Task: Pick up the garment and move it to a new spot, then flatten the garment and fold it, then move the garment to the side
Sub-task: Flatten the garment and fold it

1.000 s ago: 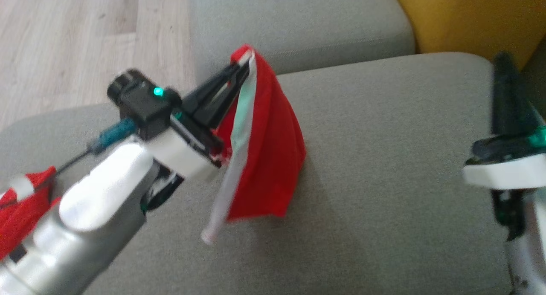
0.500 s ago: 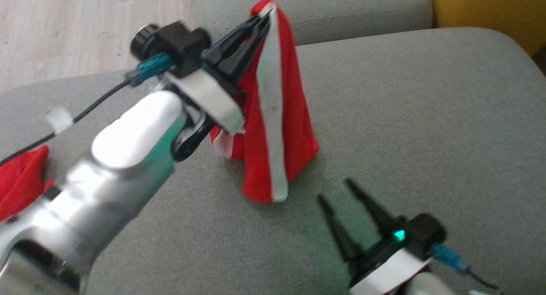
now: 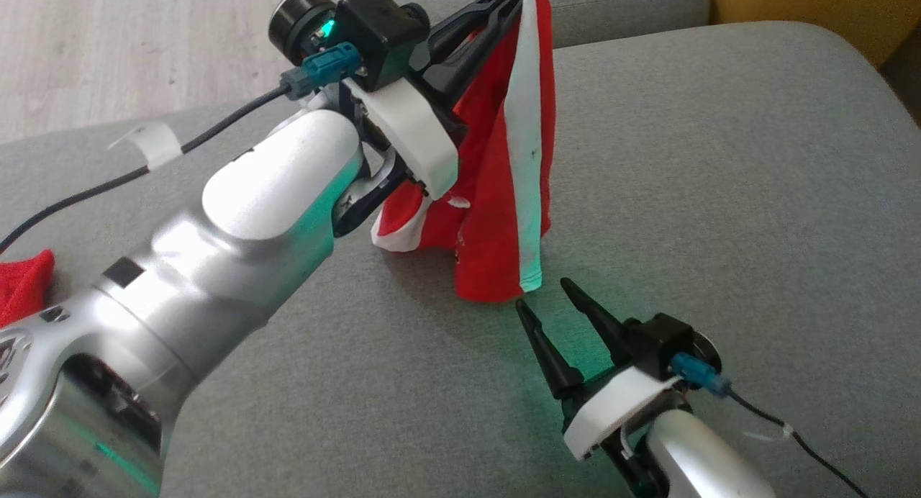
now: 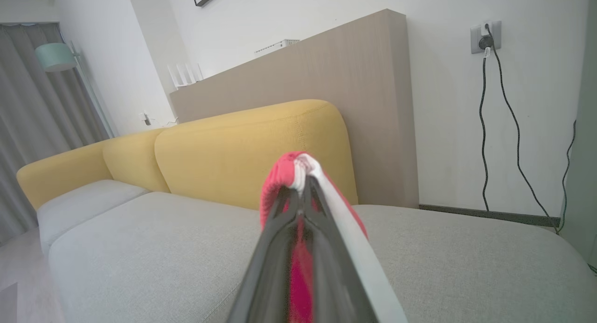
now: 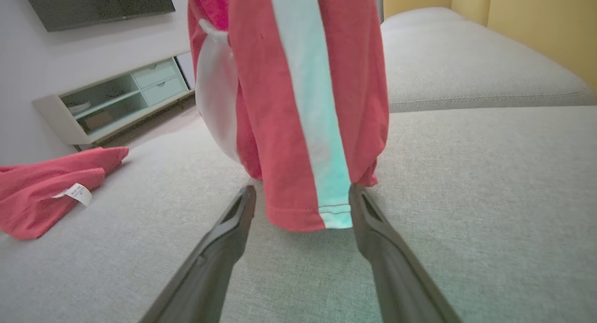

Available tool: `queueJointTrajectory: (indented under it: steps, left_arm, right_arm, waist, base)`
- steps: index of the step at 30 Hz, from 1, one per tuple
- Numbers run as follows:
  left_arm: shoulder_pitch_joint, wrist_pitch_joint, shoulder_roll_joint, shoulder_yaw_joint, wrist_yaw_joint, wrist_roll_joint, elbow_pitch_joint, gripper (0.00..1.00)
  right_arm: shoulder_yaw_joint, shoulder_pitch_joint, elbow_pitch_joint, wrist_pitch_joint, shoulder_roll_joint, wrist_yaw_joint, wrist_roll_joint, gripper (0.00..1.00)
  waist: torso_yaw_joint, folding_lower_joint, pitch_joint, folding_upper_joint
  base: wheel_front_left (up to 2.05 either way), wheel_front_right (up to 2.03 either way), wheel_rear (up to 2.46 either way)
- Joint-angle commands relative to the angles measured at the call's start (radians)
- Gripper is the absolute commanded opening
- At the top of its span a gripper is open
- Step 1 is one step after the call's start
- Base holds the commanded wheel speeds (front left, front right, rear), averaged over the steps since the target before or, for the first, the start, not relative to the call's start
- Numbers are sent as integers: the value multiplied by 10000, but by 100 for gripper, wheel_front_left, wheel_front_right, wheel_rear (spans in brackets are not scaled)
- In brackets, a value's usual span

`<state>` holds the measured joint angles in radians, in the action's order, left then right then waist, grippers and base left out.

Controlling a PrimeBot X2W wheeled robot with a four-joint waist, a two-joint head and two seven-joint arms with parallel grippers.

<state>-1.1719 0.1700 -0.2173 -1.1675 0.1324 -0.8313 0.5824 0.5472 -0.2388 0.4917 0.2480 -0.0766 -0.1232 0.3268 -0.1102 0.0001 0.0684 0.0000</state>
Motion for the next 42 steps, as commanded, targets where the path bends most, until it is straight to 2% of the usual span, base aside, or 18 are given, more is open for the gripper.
queueJointTrajectory:
  steps: [1, 8, 16, 18, 19, 20, 25, 28, 33, 38, 42]
  left_arm:
    - [-743, 113, -212, 282, -17, -93, -115, 0]
    - [-1268, 259, -131, -279, -17, -487, -190, 0]
    - [-1681, 428, -126, -684, -17, -762, -310, 0]
    - [-1734, 440, -148, -766, -17, -801, -313, 0]
    - [-1752, 448, -162, -803, -17, -807, -312, 0]
    - [-1763, 453, -174, -837, -17, -823, -311, 0]
    - [-1834, 485, -284, -953, -17, -887, -231, 0]
    - [-1910, 554, -506, -980, -17, -869, -118, 0]
    - [-1596, 753, -1288, -847, -17, -1068, -79, 0]
    - [-983, 809, -2106, -722, -17, -1633, -555, 0]
    - [-1017, 606, -2497, -549, -17, -2184, -1116, 0]
  right_arm:
    - [167, -363, -27, 134, 173, -75, -129, 100]
    - [-215, -1377, 1595, 136, 251, -75, -403, 100]
    - [287, -2029, 2455, 136, 261, -75, 265, 100]
    - [292, -2163, 2481, 136, 262, -75, 279, 45]
    - [310, -2198, 2494, 137, 262, -75, 286, 31]
    - [326, -2229, 2503, 137, 262, -75, 296, 0]
    - [479, -2453, 2692, 137, 262, -75, 138, 0]
    - [-183, -2678, 2389, 137, 105, -75, -421, 0]
    - [-2130, -2587, 521, 137, -498, -75, -1892, 0]
    - [-3940, -2777, -1720, 137, -1439, -75, -3129, 0]
    - [-4602, -3747, -2741, 84, -2227, -75, -3564, 0]
  waist:
    - [96, -1, 33, 0]
    - [577, -1, 268, 0]
    - [965, -1, 474, 0]
    - [1018, -1, 536, 0]
    - [1035, -1, 555, 0]
    - [1049, -1, 575, 0]
    - [1058, -1, 668, 0]
    - [930, -1, 683, 0]
    - [495, -1, 331, 0]
    - [182, -1, -215, 0]
    - [183, -1, -391, 0]
  base:
    - [0, 0, 0]
    - [0, 0, 0]
    - [0, 0, 0]
    - [0, 0, 0]
    - [0, 0, 0]
    - [0, 0, 0]
    - [0, 0, 0]
    - [0, 0, 0]
    - [0, 0, 0]
    - [0, 0, 0]
    - [0, 0, 0]
